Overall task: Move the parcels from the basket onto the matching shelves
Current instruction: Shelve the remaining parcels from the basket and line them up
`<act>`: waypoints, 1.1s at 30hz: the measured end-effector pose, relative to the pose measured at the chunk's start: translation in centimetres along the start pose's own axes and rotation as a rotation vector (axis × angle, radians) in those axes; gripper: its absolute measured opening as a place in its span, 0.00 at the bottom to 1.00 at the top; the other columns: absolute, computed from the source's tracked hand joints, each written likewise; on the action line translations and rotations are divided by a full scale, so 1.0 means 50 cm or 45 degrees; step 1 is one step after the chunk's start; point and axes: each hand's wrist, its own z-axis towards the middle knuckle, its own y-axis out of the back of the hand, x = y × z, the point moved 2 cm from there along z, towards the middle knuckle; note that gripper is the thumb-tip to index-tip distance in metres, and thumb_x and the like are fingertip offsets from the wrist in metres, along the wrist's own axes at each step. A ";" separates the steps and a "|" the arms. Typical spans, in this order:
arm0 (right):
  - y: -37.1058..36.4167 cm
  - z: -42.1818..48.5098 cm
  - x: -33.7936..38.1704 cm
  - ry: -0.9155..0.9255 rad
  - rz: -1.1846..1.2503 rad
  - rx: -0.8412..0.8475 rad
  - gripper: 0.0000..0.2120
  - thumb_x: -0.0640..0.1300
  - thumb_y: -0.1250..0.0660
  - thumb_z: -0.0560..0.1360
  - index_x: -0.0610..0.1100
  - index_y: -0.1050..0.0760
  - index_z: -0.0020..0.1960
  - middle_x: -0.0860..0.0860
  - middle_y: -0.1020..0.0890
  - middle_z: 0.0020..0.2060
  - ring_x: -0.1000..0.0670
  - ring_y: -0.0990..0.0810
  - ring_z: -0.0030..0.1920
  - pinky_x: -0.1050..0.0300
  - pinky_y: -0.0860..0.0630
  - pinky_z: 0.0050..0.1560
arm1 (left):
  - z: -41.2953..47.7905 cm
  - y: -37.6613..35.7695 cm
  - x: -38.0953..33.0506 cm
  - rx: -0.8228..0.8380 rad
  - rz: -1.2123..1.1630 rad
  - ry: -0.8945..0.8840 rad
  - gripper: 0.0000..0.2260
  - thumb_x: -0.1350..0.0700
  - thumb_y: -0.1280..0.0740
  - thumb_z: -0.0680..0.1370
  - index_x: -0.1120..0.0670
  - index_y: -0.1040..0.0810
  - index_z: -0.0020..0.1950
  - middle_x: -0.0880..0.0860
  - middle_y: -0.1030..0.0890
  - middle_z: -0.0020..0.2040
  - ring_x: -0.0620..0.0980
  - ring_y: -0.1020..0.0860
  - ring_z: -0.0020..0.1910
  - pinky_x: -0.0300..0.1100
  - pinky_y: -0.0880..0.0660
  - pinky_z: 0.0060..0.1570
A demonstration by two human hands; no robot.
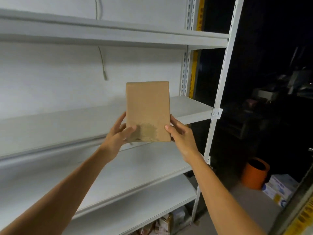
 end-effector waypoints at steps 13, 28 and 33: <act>-0.181 0.061 0.033 0.168 -0.023 0.074 0.18 0.41 0.36 0.80 0.49 0.28 0.69 0.57 0.19 0.55 0.58 0.20 0.52 0.58 0.23 0.59 | -0.064 0.157 -0.104 -0.293 0.054 -0.215 0.17 0.53 0.34 0.75 0.46 0.28 0.64 0.53 0.20 0.46 0.48 0.24 0.34 0.40 0.26 0.32; -0.456 0.109 0.117 0.268 -0.218 0.235 0.47 0.68 0.26 0.59 0.57 0.40 0.73 0.55 0.27 0.62 0.51 0.26 0.62 0.48 0.21 0.58 | -0.069 0.291 -0.237 -0.347 0.258 -0.327 0.29 0.47 0.25 0.67 0.36 0.29 0.66 0.50 0.21 0.60 0.49 0.20 0.56 0.42 0.21 0.43; -0.494 0.124 0.108 0.320 -0.277 0.292 0.41 0.62 0.31 0.69 0.54 0.42 0.77 0.53 0.29 0.69 0.49 0.27 0.66 0.48 0.24 0.63 | -0.065 0.358 -0.228 -0.288 0.288 -0.317 0.22 0.52 0.33 0.75 0.37 0.32 0.67 0.47 0.21 0.61 0.49 0.22 0.59 0.47 0.21 0.52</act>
